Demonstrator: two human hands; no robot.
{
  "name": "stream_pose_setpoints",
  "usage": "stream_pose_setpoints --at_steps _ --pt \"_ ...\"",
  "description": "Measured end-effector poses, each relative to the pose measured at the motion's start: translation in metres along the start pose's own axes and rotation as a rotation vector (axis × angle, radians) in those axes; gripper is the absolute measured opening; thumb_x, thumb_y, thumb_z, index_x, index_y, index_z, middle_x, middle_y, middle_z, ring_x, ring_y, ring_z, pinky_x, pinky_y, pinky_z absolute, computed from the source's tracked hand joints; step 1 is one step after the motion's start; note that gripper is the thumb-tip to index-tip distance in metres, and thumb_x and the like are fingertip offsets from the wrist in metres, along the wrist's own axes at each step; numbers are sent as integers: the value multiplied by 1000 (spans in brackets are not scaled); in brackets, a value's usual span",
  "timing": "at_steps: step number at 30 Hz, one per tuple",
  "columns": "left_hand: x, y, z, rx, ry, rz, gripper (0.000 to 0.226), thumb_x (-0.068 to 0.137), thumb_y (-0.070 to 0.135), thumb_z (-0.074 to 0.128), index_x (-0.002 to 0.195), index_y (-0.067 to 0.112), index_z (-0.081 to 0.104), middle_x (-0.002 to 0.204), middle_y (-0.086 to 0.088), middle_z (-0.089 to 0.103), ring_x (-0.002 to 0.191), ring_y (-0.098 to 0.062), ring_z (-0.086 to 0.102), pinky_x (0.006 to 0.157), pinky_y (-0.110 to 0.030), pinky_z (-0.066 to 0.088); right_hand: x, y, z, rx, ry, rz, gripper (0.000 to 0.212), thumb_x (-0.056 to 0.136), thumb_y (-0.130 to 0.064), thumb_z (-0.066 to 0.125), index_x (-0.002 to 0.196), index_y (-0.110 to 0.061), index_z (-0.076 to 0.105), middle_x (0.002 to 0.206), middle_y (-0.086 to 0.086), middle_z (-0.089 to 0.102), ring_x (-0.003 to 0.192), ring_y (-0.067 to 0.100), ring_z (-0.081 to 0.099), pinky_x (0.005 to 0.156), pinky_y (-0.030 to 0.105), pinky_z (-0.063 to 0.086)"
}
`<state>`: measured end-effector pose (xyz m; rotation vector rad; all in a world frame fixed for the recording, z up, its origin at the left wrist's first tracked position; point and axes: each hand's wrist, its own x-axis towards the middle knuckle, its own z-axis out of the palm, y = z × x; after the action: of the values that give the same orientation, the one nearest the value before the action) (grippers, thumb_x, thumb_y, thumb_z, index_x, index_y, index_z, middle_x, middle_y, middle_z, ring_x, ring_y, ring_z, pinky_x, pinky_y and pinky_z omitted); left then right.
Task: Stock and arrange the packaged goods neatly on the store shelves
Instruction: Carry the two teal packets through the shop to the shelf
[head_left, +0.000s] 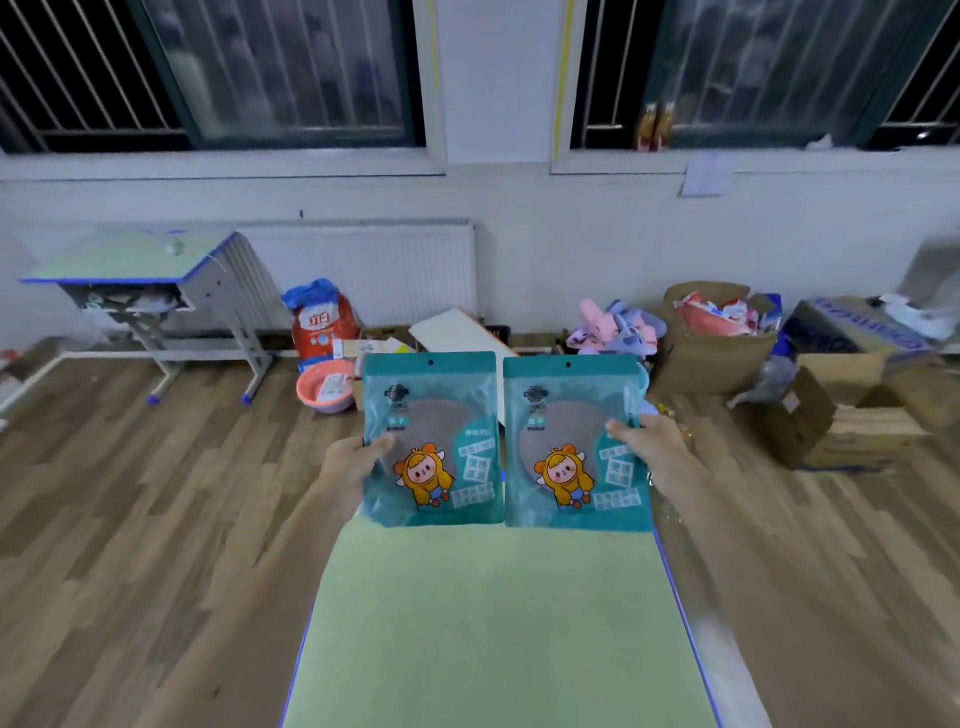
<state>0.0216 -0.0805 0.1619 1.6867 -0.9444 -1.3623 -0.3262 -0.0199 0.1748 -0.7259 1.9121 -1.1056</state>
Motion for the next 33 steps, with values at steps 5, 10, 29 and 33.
stream_pose_setpoints --at_steps 5,10,29,33 --pt "-5 17 1 -88 -84 21 22 87 11 70 105 -3 66 88 -11 69 76 -25 66 73 -42 59 -5 -14 -12 30 25 -15 18 88 -16 71 96 0 67 93 19 70 79 32 68 77 43 58" --pt "8 18 39 -61 -230 -10 11 85 10 72 94 7 69 108 -18 70 99 -34 66 91 -56 52 -26 10 -48 99 137 46 18 87 -17 72 96 -3 66 88 15 71 79 31 70 79 46 58" --pt "-320 -133 382 663 -1466 39 19 90 12 68 75 0 62 54 -5 58 55 -20 51 57 -32 48 -464 286 -267 568 1279 527 20 89 -14 69 103 0 65 85 13 70 69 24 66 56 31 55" --pt "-413 -176 392 781 -1641 55 15 90 14 67 91 -1 65 81 -11 61 73 -22 55 71 -38 51 -550 322 -258 662 1468 614 13 89 -12 69 98 -5 64 79 8 67 64 19 63 45 22 48"
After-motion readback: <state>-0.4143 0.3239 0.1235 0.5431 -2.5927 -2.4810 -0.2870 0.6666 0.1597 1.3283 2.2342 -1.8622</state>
